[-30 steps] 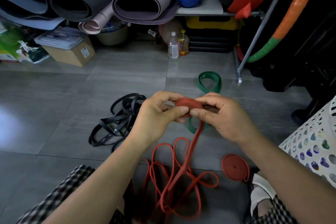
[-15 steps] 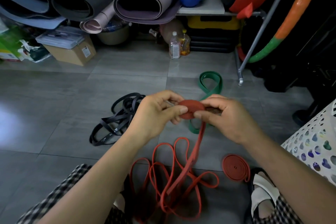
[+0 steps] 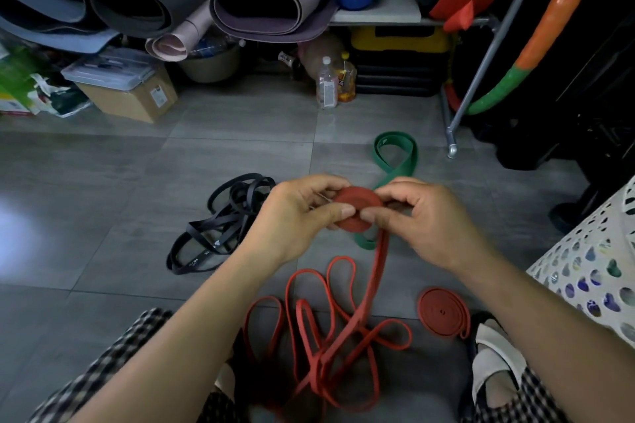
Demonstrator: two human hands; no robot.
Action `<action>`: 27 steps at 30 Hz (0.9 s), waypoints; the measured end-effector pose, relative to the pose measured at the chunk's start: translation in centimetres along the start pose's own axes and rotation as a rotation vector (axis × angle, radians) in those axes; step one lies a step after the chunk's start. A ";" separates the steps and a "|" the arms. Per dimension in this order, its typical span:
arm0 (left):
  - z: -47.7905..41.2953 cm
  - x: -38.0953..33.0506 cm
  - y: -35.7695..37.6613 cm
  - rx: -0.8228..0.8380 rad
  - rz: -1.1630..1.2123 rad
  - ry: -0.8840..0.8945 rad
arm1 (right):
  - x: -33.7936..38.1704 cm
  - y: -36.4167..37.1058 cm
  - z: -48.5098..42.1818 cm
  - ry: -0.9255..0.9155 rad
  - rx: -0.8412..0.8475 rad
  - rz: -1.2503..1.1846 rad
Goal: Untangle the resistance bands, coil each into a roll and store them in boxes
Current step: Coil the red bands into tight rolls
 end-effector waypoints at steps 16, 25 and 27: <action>0.0 -0.1 -0.1 0.003 -0.206 0.089 | -0.1 0.3 0.0 0.056 0.103 0.030; 0.4 0.9 1.2 -0.147 0.675 -0.160 | 0.3 0.5 -0.1 0.142 -0.077 -0.565; 0.2 0.9 0.4 -0.151 0.398 -0.127 | 0.4 -0.5 -0.3 0.109 -0.065 -0.357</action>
Point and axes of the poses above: each hand's wrist, its own z-axis away from the middle knuckle, its own y-axis out of the palm, x = y × z, the point moved 5 cm from there along -z, towards the middle knuckle
